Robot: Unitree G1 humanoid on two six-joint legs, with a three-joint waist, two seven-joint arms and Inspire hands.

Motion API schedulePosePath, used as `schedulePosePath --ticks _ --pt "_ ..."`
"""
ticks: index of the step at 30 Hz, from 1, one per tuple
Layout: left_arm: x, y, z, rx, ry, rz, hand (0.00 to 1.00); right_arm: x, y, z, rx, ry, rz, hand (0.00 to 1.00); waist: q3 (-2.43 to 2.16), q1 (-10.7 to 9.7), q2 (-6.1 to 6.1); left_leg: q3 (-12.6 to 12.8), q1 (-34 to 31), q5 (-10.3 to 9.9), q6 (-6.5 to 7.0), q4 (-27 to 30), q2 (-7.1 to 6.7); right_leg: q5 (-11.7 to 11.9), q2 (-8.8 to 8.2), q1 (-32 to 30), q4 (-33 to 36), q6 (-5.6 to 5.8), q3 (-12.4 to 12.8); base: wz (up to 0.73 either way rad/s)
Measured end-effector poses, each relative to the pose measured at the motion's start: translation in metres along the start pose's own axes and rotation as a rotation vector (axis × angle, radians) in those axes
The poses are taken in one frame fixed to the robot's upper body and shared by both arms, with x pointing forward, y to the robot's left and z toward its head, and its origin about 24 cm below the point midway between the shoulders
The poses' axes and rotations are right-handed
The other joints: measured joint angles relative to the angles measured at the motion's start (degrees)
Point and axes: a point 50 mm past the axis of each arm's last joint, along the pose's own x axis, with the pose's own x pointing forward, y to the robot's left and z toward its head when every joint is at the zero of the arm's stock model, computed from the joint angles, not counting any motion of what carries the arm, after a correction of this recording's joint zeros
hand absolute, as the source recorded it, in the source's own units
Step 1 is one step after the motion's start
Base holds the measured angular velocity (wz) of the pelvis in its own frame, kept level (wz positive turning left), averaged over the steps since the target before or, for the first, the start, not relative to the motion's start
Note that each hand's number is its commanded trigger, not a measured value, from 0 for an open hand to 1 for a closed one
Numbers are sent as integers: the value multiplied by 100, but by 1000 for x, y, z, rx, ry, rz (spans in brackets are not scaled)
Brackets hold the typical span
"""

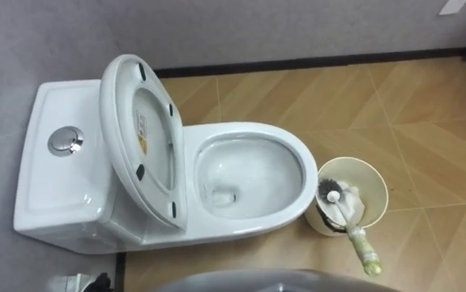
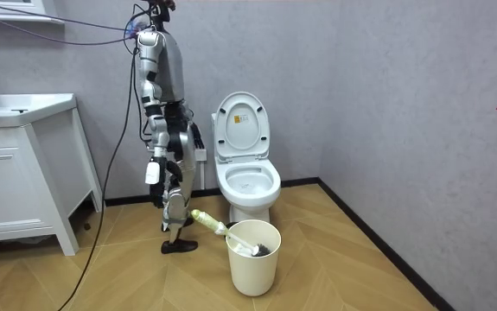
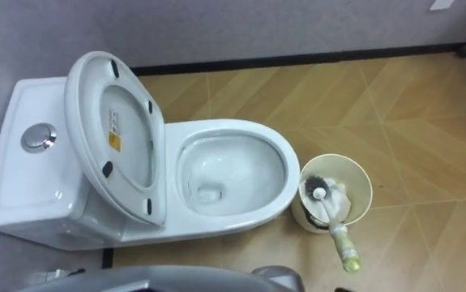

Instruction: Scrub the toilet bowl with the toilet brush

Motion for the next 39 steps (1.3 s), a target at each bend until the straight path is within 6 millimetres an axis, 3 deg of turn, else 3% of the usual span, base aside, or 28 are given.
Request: schedulePosePath --ticks 3,6,7,10,18,20,22,25,27,33,39 --pt "0 5 2 -3 -26 21 0 -6 14 32 -14 -162 13 0 21 12 -35 5 -46 0 0 46 -14 1 3 -22 -4 -2 -11 0" --pt "1 8 5 -32 -55 32 0 -12 28 60 -15 -273 30 0 -19 32 -45 -9 -311 -1 2 131 -2 37 6 -243 11 -15 -34 4" --pt "1 8 6 -32 -63 35 0 -14 32 68 -9 -305 33 0 -1 34 -65 -17 -399 -1 2 194 6 56 3 -299 11 -21 -58 8" --pt "1 11 11 -11 -80 41 0 -17 39 79 -32 -355 41 0 -8 48 -71 -87 -625 0 1 314 18 81 2 -440 43 -37 -106 9" --pt "3 30 50 -28 -222 76 0 -25 59 106 -161 -475 79 0 58 292 -58 -246 -1545 1 4 759 37 97 -94 -1290 464 -61 -280 3" --pt "2 35 66 -43 -262 83 0 -26 64 115 -168 -482 78 0 71 333 -46 -350 -1968 1 4 1012 38 94 -167 -1673 685 -67 -503 15" --pt "1 38 78 -44 -293 87 0 -26 66 123 -180 -490 72 0 83 362 -35 -388 -2286 0 5 1201 54 90 -211 -1972 866 -73 -572 13" --pt "-1 41 98 -17 -347 93 0 -27 69 132 -226 -503 60 0 152 427 13 -494 -2816 -5 16 1522 47 88 -269 -2428 1131 -77 -679 19" --pt "-5 44 117 -25 -404 101 0 -28 69 143 -245 -526 51 0 205 552 47 -519 -3299 -40 169 1750 22 60 -322 -2956 1475 -105 -714 7" --pt "-12 54 144 -22 -482 148 0 -36 73 168 -306 -604 45 0 230 662 28 -505 -4373 27 288 2228 -9 28 -508 -4068 2070 -126 -734 6" --pt "-20 66 159 -20 -558 216 0 -43 76 187 -269 -635 53 0 250 729 4 -508 -5247 24 324 2737 24 35 -522 -4934 2550 -170 -697 2"
